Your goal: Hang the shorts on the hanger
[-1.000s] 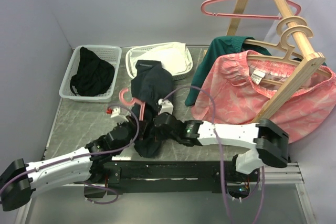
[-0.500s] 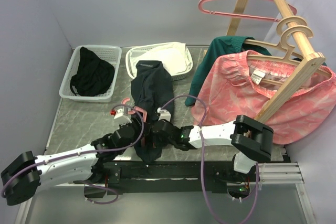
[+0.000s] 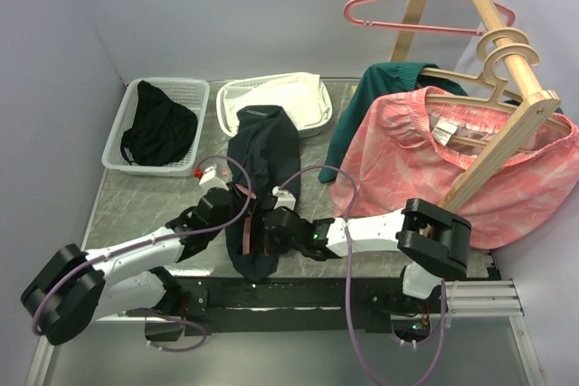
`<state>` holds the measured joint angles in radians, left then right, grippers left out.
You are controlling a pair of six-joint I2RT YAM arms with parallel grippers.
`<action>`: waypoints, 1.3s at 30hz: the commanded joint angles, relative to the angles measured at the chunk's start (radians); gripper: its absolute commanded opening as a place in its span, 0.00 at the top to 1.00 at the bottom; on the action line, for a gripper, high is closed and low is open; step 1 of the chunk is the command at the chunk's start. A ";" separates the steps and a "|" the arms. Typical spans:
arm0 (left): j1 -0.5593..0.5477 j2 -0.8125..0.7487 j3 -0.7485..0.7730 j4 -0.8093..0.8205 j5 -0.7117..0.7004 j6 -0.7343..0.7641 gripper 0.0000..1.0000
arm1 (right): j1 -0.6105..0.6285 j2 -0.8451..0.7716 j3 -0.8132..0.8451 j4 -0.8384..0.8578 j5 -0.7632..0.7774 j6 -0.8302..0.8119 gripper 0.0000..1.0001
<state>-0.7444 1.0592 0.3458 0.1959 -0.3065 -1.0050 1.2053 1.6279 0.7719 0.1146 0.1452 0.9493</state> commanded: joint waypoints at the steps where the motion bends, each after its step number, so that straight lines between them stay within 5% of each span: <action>1: 0.002 0.054 0.058 0.031 0.090 0.022 0.67 | 0.002 -0.036 -0.005 -0.013 0.022 -0.001 1.00; 7: 0.002 0.044 0.044 0.040 0.106 0.035 0.75 | 0.000 -0.054 -0.006 -0.023 0.034 -0.004 1.00; 18: 0.002 0.157 0.068 0.082 0.225 0.037 0.67 | -0.009 -0.083 -0.006 -0.049 0.060 -0.011 1.00; 20: 0.004 0.173 0.076 0.085 0.245 0.032 0.70 | -0.007 -0.086 -0.008 -0.050 0.063 -0.009 1.00; 24: 0.002 0.130 0.107 0.033 0.241 0.034 0.99 | -0.007 -0.095 -0.006 -0.067 0.077 -0.012 1.00; 28: 0.004 0.052 0.192 -0.192 0.190 0.135 0.99 | -0.009 -0.129 0.013 -0.107 0.105 -0.035 1.00; 32: 0.002 0.004 0.339 -0.465 0.118 0.239 0.99 | -0.007 -0.244 0.065 -0.235 0.169 -0.139 0.66; 35: 0.005 -0.050 0.395 -0.583 0.132 0.308 0.99 | -0.009 -0.331 0.124 -0.309 0.240 -0.214 0.49; 39: 0.008 -0.096 0.492 -0.740 0.164 0.374 0.99 | -0.111 -0.391 0.177 -0.302 0.168 -0.297 0.46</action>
<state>-0.7399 1.0180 0.7246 -0.3450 -0.1448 -0.7414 1.1847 1.3090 0.8745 -0.1543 0.3054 0.7731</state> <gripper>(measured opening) 0.070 0.525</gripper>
